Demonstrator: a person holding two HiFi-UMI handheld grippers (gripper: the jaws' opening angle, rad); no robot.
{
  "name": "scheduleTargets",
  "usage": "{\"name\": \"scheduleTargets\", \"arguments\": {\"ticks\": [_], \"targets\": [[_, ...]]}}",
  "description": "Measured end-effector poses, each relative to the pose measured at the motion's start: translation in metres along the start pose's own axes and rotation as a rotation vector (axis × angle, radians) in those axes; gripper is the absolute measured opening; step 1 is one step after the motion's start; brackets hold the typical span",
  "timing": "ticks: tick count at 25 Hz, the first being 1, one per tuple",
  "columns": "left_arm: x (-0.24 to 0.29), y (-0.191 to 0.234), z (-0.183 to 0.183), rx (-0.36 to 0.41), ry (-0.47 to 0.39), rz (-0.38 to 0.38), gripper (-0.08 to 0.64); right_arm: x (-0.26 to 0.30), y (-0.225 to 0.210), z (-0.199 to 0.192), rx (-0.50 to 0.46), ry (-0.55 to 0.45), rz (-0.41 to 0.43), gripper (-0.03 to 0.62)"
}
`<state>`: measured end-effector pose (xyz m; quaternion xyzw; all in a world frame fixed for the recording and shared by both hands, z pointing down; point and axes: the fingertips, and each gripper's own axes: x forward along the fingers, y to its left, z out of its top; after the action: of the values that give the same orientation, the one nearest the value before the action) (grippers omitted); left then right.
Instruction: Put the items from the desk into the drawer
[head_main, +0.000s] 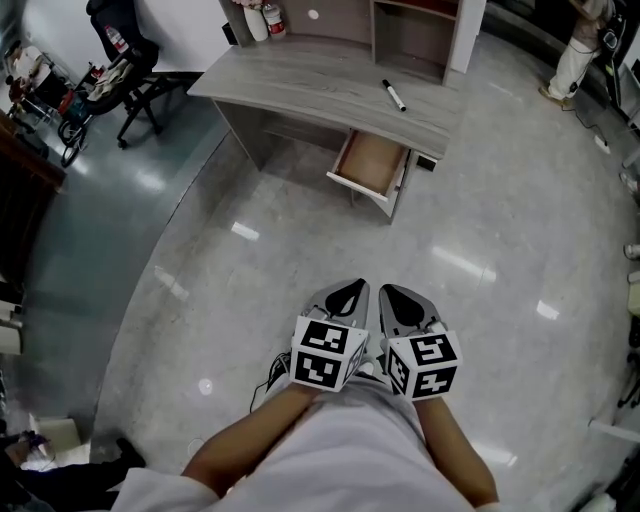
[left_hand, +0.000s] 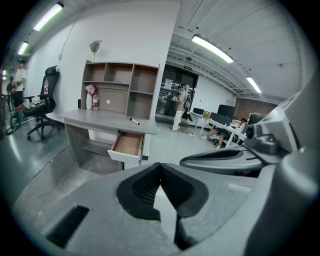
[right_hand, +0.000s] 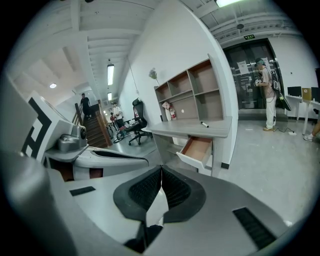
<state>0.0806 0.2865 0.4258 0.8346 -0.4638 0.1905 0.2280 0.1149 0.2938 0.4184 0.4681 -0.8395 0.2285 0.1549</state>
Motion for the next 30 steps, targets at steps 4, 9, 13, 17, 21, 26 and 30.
{"name": "scheduleTargets", "arguments": {"ticks": [4, 9, 13, 17, 21, 26, 30], "targets": [[0.023, 0.016, 0.009, -0.004, 0.007, -0.021, 0.003, 0.026, -0.010, 0.009, 0.005, 0.010, -0.008, 0.002], [0.043, 0.043, 0.033, -0.013, 0.021, -0.056, 0.004, 0.059, -0.015, 0.034, 0.013, 0.026, -0.031, 0.002], [0.057, 0.069, 0.051, -0.008, 0.029, -0.089, 0.003, 0.088, -0.018, 0.053, 0.026, 0.034, -0.059, 0.002], [0.068, 0.097, 0.069, -0.005, 0.038, -0.126, 0.003, 0.116, -0.016, 0.074, 0.035, 0.038, -0.095, 0.002], [0.077, 0.122, 0.085, 0.003, 0.040, -0.164, 0.003, 0.142, -0.013, 0.089, 0.049, 0.040, -0.129, 0.002], [0.084, 0.151, 0.098, 0.012, 0.037, -0.202, 0.003, 0.169, -0.008, 0.106, 0.048, 0.038, -0.163, 0.002], [0.088, 0.172, 0.103, 0.005, 0.035, -0.219, 0.003, 0.187, -0.003, 0.115, 0.046, 0.037, -0.188, 0.002]]}}
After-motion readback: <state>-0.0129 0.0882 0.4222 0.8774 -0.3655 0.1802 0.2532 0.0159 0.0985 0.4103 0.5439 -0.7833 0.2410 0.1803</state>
